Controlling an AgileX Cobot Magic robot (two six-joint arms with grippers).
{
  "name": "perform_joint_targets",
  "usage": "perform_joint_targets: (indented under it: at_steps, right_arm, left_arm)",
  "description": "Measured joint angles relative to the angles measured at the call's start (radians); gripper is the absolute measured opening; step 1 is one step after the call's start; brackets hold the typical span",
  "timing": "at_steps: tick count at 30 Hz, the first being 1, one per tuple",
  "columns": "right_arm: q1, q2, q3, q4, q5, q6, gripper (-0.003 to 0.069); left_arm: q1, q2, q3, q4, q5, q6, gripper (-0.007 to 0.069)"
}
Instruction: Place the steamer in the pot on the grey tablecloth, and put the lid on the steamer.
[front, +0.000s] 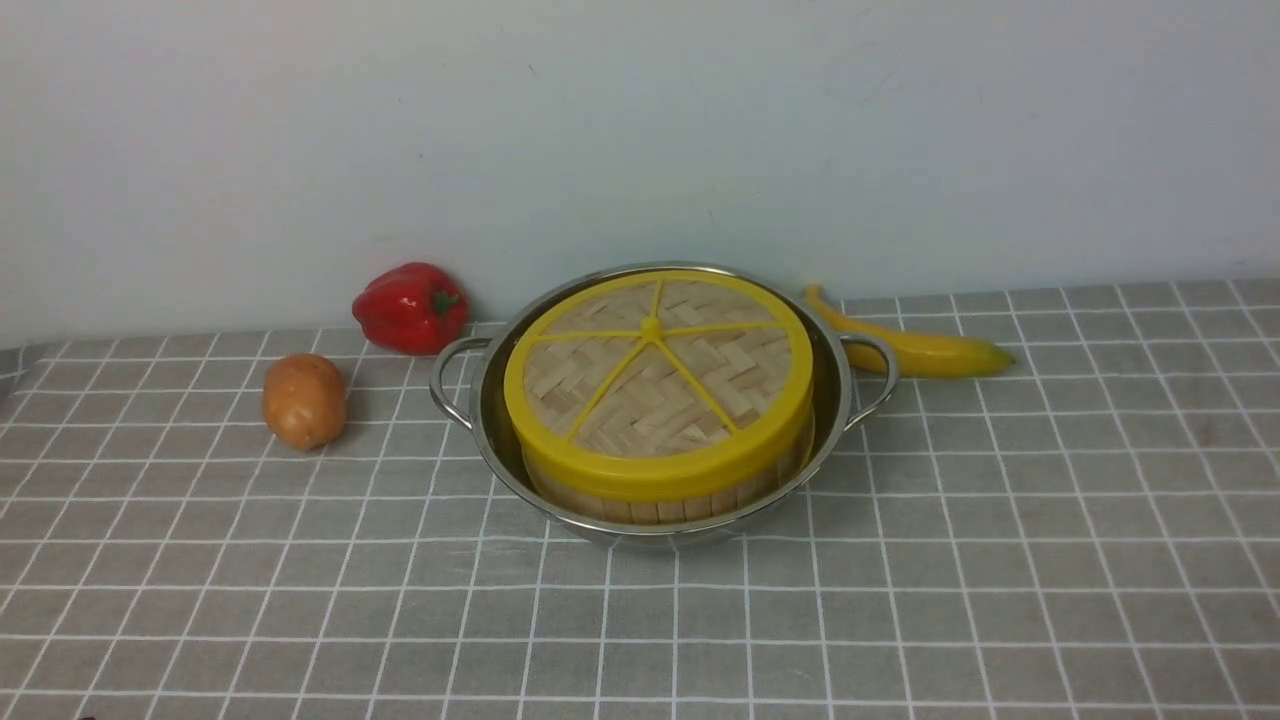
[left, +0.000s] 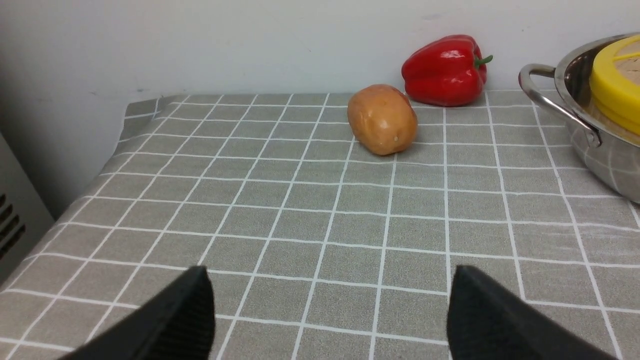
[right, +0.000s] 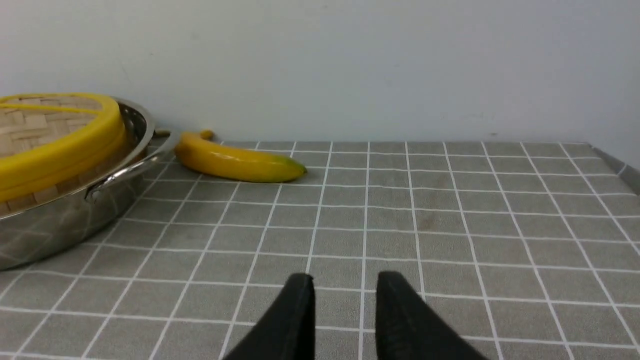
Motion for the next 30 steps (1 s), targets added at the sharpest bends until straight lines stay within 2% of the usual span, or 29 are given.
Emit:
perform_joint_targets:
  at_steps: [10,30]
  right_arm:
    - [0.000,0.000,0.035,0.003,-0.020,0.001,0.0239]
    - [0.000,0.000,0.035,0.003,-0.031,0.001,0.0240]
  left_arm:
    - [0.000,0.000,0.000,0.000,0.000,0.000,0.0578]
    - [0.000,0.000,0.000,0.000,0.000,0.005,0.0578]
